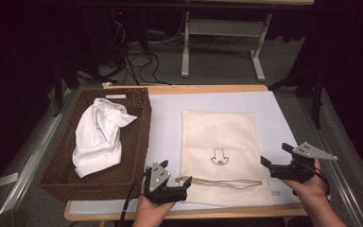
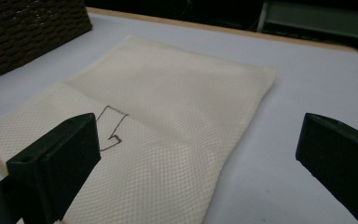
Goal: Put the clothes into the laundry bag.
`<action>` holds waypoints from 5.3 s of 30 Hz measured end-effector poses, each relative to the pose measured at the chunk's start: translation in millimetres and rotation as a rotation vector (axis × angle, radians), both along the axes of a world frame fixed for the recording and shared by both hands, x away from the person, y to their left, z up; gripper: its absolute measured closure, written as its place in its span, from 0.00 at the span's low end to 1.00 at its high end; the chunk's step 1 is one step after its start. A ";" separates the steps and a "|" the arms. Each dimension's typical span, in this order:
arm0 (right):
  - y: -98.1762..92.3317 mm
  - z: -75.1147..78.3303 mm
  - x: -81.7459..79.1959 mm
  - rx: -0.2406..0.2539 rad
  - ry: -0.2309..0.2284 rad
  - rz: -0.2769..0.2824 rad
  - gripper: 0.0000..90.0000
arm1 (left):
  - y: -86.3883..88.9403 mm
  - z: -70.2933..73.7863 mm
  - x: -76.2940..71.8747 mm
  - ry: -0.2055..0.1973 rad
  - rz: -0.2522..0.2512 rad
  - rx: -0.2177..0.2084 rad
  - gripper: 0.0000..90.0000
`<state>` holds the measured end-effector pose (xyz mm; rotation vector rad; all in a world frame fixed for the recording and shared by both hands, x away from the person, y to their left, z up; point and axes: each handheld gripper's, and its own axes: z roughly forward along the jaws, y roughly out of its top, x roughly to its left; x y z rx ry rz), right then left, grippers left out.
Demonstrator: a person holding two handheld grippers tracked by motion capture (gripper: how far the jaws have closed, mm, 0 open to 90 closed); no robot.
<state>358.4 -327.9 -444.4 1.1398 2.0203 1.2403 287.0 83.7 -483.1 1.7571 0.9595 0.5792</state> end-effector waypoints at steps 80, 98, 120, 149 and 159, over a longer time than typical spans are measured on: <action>-61.2 -58.2 139.5 -0.132 0.254 -0.301 0.97 | 104.7 46.6 -46.3 -0.109 0.322 -0.040 0.10; -62.9 -48.2 106.5 -0.132 0.223 -0.279 0.69 | 105.5 45.1 -39.6 -0.102 0.313 -0.042 0.11; -1.3 -13.9 10.2 -0.094 0.028 -0.077 0.01 | 109.4 67.6 -35.2 -0.107 0.350 0.034 0.00; -8.0 -24.9 -17.0 -0.085 -0.011 -0.077 0.01 | 139.2 58.3 -31.5 -0.095 0.391 0.003 0.02; 0.9 -26.2 -20.8 -0.091 -0.009 -0.077 0.01 | 155.2 77.9 -23.7 -0.135 0.409 -0.002 0.03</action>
